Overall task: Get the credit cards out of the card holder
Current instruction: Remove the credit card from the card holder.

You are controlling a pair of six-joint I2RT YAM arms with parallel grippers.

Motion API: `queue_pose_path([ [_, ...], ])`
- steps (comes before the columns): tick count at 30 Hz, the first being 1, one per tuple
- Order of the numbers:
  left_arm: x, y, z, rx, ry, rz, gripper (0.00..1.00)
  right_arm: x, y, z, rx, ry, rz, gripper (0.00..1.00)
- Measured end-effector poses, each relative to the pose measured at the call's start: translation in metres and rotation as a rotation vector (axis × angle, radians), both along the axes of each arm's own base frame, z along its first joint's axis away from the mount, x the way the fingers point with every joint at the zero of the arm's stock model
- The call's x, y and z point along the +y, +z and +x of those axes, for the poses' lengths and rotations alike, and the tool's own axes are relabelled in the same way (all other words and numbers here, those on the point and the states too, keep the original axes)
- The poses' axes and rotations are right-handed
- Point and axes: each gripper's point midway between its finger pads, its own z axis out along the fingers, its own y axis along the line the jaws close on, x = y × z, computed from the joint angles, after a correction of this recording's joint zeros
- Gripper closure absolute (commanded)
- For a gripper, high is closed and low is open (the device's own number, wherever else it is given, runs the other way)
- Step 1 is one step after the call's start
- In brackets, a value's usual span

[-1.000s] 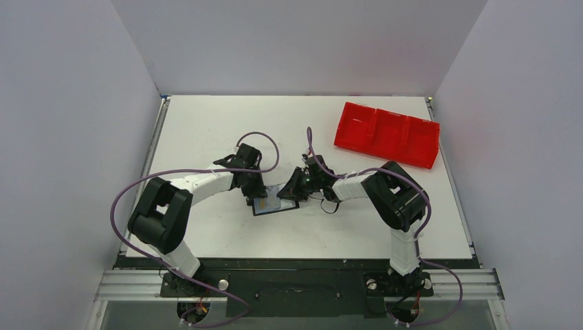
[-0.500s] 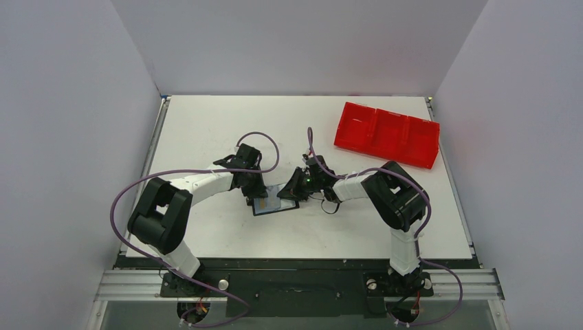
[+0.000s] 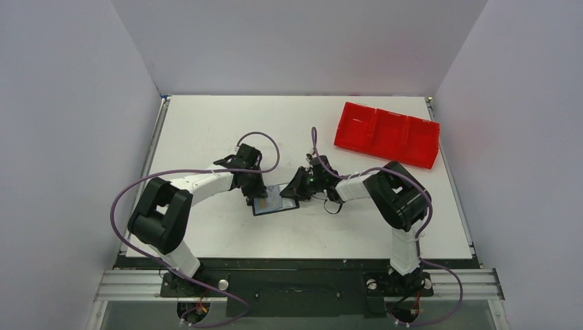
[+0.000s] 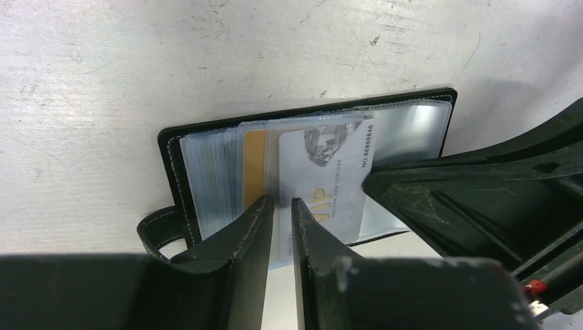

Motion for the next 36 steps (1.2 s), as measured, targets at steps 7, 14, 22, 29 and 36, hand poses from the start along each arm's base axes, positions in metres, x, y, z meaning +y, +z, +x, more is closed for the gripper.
queue_pose_path([
  [7, 0.002, -0.001, 0.000, 0.002, 0.003, 0.010, 0.91, -0.002, 0.002, 0.005, -0.015, -0.014, 0.021, 0.90],
  [14, 0.003, -0.002, 0.000, 0.003, 0.006, 0.017, 0.95, -0.001, 0.005, 0.004, -0.018, -0.006, 0.032, 0.80],
  [22, 0.003, -0.002, 0.000, 0.008, 0.006, 0.020, 0.96, 0.004, 0.006, 0.002, -0.018, 0.009, 0.032, 0.80],
  [29, 0.003, -0.002, 0.000, 0.008, 0.007, 0.021, 0.98, 0.007, 0.006, 0.001, -0.015, 0.017, 0.028, 0.82],
  [36, 0.003, -0.002, 0.000, 0.008, 0.007, 0.021, 0.99, 0.011, 0.004, -0.001, -0.010, 0.028, 0.031, 0.83],
])
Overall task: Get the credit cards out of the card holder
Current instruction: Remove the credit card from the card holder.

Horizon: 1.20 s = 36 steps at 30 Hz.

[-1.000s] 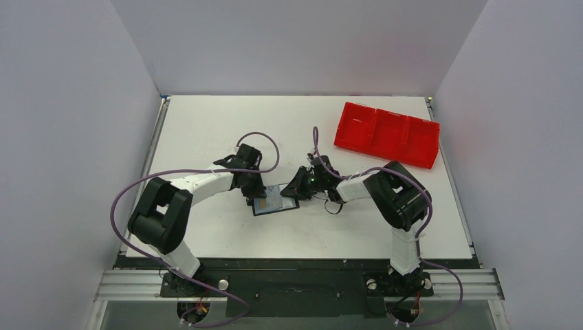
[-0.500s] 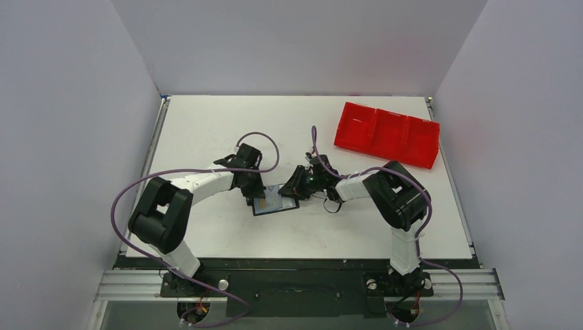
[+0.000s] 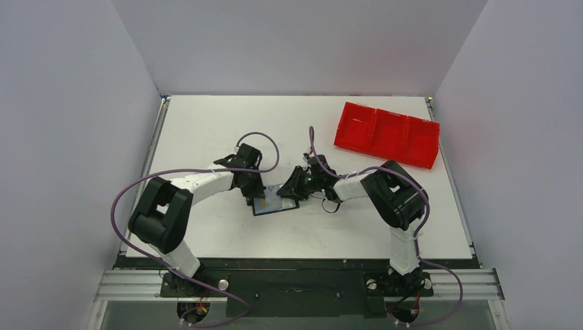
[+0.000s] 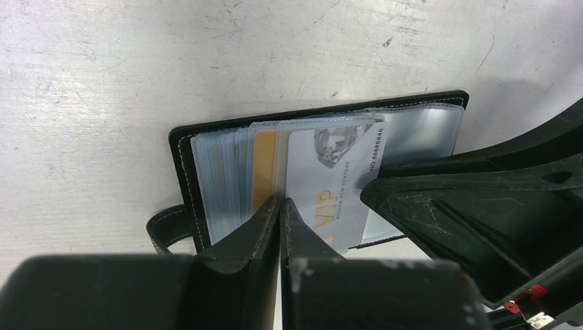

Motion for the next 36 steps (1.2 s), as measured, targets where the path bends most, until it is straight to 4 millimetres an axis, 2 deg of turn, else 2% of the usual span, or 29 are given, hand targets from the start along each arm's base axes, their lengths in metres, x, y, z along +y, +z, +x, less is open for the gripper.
queue_pose_path([
  [12, 0.000, 0.000, 0.000, 0.001, 0.001, 0.001, 1.00, -0.001, -0.002, 0.000, 0.004, 0.000, -0.005, 1.00],
  [20, 0.000, 0.000, 0.000, 0.001, 0.002, 0.002, 1.00, -0.008, -0.004, 0.001, 0.002, -0.014, -0.003, 1.00],
  [36, 0.001, 0.000, 0.000, 0.001, 0.010, 0.000, 1.00, -0.041, -0.001, 0.006, -0.026, -0.061, -0.048, 1.00],
])
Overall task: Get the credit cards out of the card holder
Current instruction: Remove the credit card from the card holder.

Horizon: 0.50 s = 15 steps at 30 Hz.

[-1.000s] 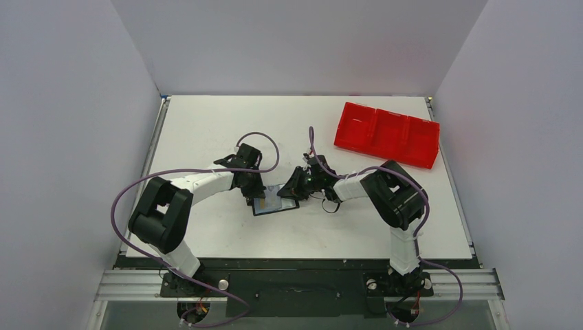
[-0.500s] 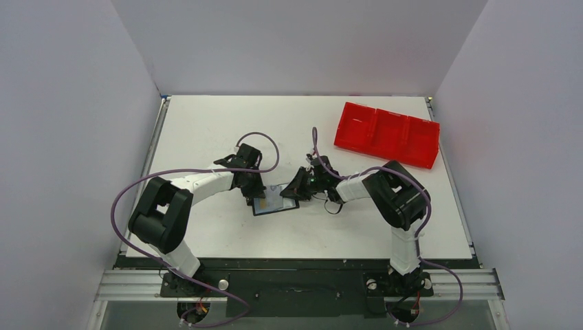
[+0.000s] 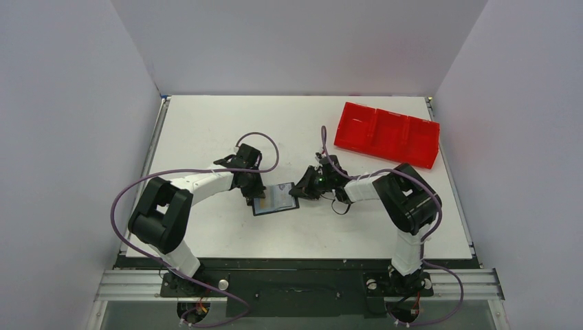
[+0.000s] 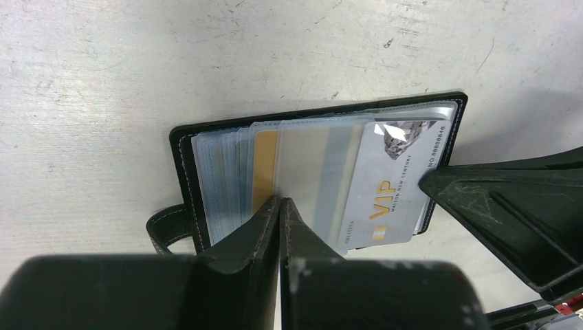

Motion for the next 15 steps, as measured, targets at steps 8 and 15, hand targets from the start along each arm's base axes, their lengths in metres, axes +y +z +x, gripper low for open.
queue_pose_path([
  [8, 0.000, 0.002, 0.000, 0.003, -0.002, 0.008, 1.00, -0.009, 0.002, 0.001, -0.012, -0.006, -0.036, 1.00],
  [15, 0.010, 0.007, 0.005, 0.006, -0.009, 0.093, 0.93, -0.014, 0.017, 0.001, -0.036, -0.004, -0.042, 1.00],
])
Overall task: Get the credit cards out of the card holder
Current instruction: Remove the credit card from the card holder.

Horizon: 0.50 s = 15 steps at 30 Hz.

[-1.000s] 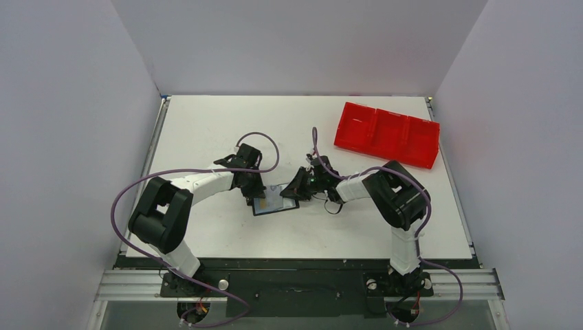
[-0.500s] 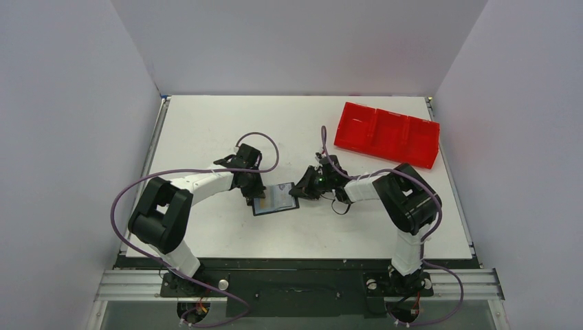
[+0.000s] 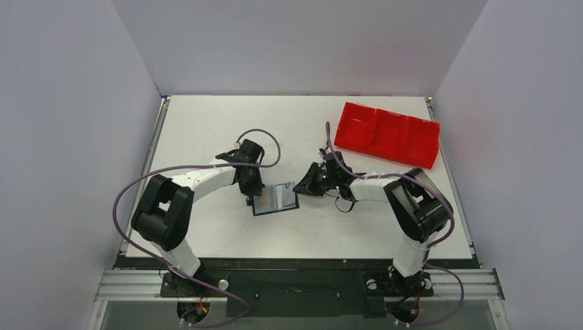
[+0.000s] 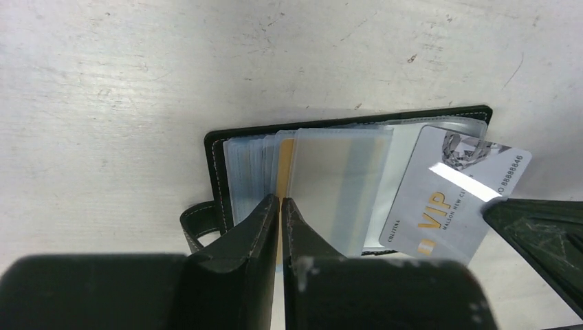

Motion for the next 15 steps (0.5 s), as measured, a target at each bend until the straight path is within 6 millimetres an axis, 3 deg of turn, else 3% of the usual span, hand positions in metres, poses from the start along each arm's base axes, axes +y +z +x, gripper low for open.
queue_pose_path([
  [7, -0.007, 0.023, 0.013, -0.037, -0.029, 0.003, 0.67, -0.001, 0.022, 0.002, -0.028, 0.004, 0.008, 1.00],
  [15, -0.017, 0.056, 0.015, -0.091, -0.058, -0.071, 0.59, -0.002, 0.043, 0.002, -0.060, 0.004, 0.021, 1.00],
])
